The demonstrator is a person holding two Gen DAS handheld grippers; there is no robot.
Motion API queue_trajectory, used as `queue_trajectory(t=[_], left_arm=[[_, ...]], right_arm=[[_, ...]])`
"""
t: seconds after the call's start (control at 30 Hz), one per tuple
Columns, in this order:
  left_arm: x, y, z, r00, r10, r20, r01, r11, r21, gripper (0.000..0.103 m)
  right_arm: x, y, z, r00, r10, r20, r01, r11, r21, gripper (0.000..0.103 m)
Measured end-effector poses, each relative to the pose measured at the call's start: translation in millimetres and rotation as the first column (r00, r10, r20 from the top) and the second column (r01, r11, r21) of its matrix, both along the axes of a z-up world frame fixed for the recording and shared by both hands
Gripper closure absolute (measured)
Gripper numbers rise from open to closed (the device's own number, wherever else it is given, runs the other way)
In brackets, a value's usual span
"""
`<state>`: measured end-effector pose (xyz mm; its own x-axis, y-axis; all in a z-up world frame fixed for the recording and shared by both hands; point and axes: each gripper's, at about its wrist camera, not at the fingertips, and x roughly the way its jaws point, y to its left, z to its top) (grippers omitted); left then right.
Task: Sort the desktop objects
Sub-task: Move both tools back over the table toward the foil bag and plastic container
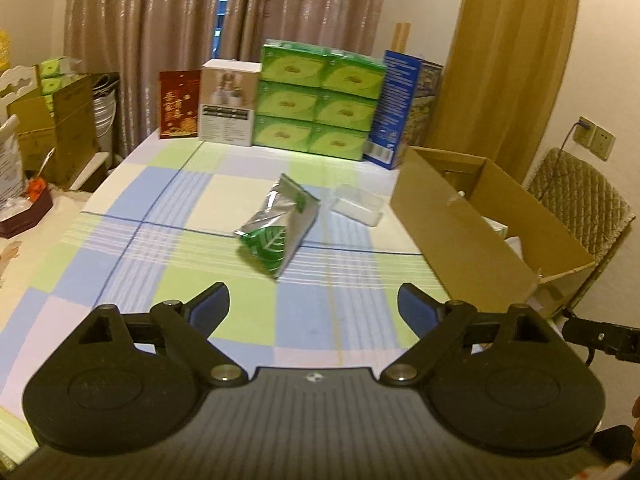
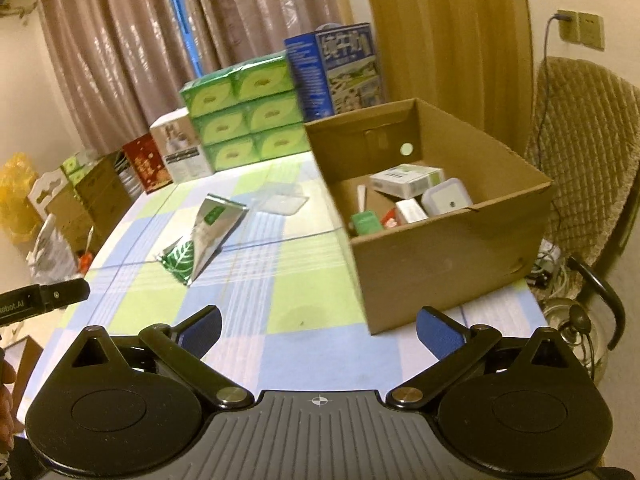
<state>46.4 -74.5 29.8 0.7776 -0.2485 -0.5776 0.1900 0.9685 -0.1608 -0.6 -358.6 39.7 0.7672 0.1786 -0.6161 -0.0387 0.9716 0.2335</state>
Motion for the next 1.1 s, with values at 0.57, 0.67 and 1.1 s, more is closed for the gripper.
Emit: queue_trajectory(t=[0.57, 0.67, 1.1], left_arm=[[-0.8, 24.3, -4.6, 0.999, 0.038, -0.022, -0.038, 0.999, -0.005, 0.008], [-0.5, 25.0, -5.8, 0.999, 0.038, -0.025, -0.038, 0.999, -0.002, 0.008], [9.3, 32.7, -12.2, 0.999, 0.016, -0.034, -0.016, 1.000, 0.013, 0.007]], right_arm=[[4.6, 14.3, -7.6, 0.999, 0.030, -0.029, -0.030, 0.999, -0.019, 0.002], [3.4, 14.2, -9.7, 0.999, 0.028, -0.035, -0.029, 0.999, -0.021, 0.002], [12.3, 32.3, -12.4, 0.993, 0.112, -0.029, -0.114, 0.988, -0.099, 0.002]])
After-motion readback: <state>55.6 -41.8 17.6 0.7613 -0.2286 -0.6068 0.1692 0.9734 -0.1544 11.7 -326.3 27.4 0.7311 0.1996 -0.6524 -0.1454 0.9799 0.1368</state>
